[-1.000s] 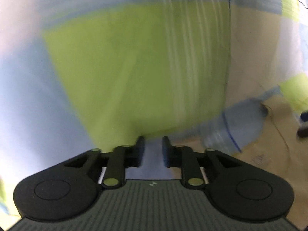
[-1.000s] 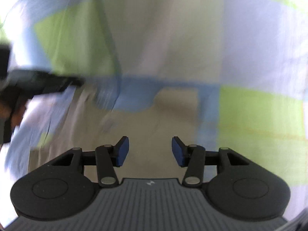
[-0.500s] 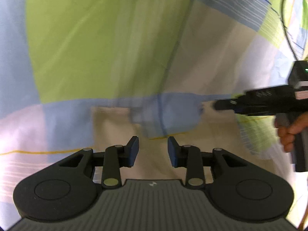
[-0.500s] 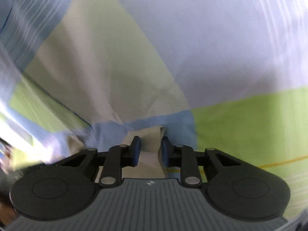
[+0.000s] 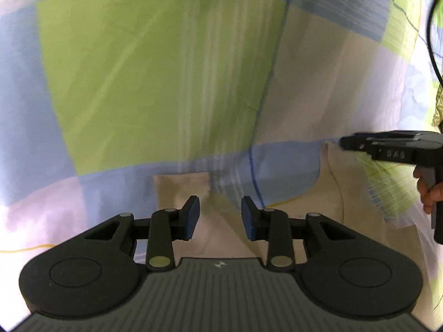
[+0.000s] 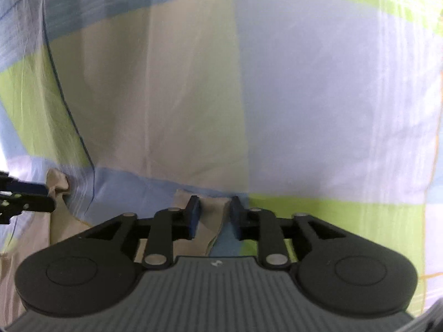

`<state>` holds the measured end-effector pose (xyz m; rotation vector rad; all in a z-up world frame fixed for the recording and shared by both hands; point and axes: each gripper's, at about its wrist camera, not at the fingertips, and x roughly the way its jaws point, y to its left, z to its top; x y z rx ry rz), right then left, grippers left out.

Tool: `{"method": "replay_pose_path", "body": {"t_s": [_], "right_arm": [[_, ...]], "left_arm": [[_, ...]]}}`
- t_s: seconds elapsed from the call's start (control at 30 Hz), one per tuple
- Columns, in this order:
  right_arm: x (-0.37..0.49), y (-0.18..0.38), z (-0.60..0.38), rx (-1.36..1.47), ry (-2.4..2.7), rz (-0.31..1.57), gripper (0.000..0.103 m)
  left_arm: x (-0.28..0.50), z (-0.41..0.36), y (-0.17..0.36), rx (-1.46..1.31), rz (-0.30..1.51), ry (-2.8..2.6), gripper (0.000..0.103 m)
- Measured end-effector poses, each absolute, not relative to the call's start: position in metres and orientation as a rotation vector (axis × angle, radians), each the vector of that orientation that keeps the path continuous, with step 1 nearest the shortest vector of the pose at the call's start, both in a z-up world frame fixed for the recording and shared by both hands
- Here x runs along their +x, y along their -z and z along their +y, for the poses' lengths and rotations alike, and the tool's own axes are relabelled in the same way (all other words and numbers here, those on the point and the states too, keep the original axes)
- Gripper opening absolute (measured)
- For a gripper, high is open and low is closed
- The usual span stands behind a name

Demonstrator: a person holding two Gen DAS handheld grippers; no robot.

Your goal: Fold clothes

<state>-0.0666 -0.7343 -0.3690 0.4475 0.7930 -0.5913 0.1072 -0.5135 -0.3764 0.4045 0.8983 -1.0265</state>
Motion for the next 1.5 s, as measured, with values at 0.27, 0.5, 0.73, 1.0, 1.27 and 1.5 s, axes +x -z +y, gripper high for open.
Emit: {"method": "replay_pose_path", "body": {"t_s": [0.27, 0.5, 0.73, 1.0, 1.27, 1.5], "right_arm": [[-0.073, 0.354, -0.712, 0.522, 0.4, 0.78, 0.011], [-0.063, 0.359, -0.685, 0.507, 0.359, 0.819, 0.03], [-0.069, 0.362, -0.685, 0.454, 0.397, 0.815, 0.038], [-0.072, 0.36, -0.694, 0.377, 0.435, 0.806, 0.038], [-0.086, 0.339, -0.686, 0.398, 0.459, 0.799, 0.041], [-0.119, 0.353, -0.63, 0.429, 0.348, 0.922, 0.014]], "left_arm": [[0.123, -0.513, 0.382, 0.397, 0.876, 0.991, 0.044], [0.147, -0.534, 0.399, 0.466, 0.863, 0.994, 0.044], [0.12, -0.532, 0.399, 0.624, 0.639, 1.101, 0.0], [0.097, -0.526, 0.414, 0.744, 0.396, 1.002, 0.024], [0.1, -0.508, 0.378, 0.545, 0.389, 0.926, 0.053], [0.084, -0.478, 0.391, 0.409, 0.761, 1.131, 0.052]]}}
